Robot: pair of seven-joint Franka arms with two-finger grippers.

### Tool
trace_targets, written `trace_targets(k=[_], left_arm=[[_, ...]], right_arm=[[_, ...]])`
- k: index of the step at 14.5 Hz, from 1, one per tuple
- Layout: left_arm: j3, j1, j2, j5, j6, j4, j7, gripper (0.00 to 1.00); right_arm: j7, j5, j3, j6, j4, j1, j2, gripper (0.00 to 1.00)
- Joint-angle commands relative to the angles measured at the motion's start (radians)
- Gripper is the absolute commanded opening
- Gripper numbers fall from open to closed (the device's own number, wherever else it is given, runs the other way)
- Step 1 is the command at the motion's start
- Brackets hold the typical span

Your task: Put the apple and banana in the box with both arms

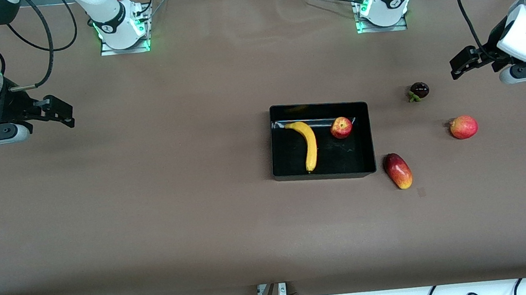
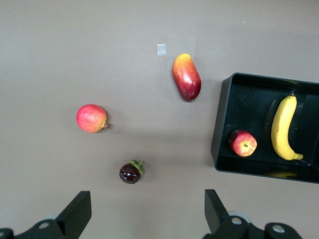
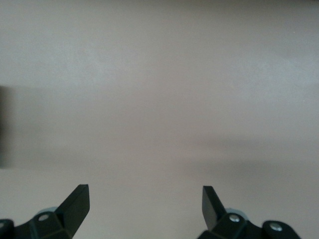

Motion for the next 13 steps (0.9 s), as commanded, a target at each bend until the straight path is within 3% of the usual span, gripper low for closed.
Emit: trace_targets(k=[1,13], left_arm=[[0.009,-0.001,0.035,-0.016,-0.015,0.050,0.029,1.00],[0.007,0.002,0.037,-0.016,-0.039,0.055,0.035,1.00]], right_arm=[[0.006,-0.009,0.003,-0.004,0.017,0.001,0.006,1.00],[0.006,-0.009,0.003,-0.004,0.017,0.001,0.006,1.00]])
